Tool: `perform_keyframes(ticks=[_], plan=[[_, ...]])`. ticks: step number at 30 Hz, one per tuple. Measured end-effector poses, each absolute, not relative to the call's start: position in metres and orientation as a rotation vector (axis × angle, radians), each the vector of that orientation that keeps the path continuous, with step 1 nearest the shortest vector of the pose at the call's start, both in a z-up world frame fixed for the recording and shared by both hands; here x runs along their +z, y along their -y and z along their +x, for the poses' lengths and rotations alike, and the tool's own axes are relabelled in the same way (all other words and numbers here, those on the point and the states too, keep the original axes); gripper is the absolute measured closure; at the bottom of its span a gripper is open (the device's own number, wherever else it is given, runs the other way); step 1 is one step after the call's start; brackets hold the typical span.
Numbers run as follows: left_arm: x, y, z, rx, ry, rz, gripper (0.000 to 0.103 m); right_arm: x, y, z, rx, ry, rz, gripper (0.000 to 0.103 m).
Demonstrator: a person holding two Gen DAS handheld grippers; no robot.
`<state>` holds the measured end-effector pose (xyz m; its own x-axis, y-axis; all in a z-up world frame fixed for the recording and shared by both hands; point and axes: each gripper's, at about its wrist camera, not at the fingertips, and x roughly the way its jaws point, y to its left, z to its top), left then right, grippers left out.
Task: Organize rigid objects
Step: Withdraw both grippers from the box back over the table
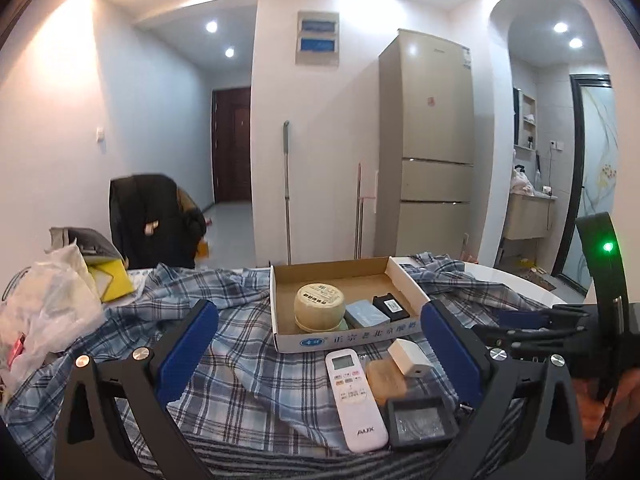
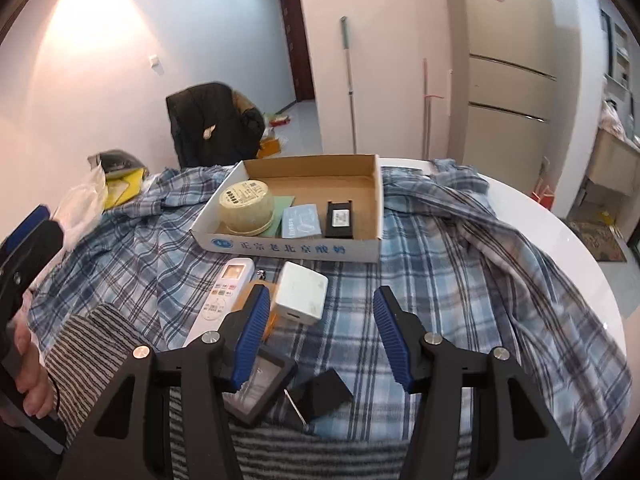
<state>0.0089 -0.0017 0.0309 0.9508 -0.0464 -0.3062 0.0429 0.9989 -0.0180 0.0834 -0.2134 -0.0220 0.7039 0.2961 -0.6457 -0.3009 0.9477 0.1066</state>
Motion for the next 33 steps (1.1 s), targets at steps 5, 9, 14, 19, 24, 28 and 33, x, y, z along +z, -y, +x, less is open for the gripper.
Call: perform_keyframes(ticks=[5,9,14,19,24,28,33], plan=[[-0.001,0.014,0.004,0.045,-0.219,0.137,0.000,-0.027,0.213,0.062,0.163,-0.544,-0.106,0.042],[-0.009,0.016,0.017,-0.019,-0.300,0.144,0.000,-0.036,0.219,0.069,0.236,-0.626,-0.055,0.042],[-0.014,0.011,0.026,-0.025,-0.344,0.118,0.000,-0.043,0.225,0.077,0.258,-0.660,-0.032,0.042],[-0.019,0.010,0.035,-0.027,-0.387,0.104,0.000,-0.052,0.223,0.077,0.304,-0.698,-0.034,0.038],[-0.020,0.004,0.038,-0.015,-0.402,0.073,0.000,-0.063,0.219,0.082,0.338,-0.759,-0.029,0.038],[-0.020,-0.002,0.040,-0.011,-0.413,0.045,0.000,-0.071,0.214,0.085,0.345,-0.809,-0.049,0.038],[-0.021,-0.009,0.042,-0.004,-0.425,0.012,0.000,-0.081,0.207,0.085,0.347,-0.875,-0.106,0.038]])
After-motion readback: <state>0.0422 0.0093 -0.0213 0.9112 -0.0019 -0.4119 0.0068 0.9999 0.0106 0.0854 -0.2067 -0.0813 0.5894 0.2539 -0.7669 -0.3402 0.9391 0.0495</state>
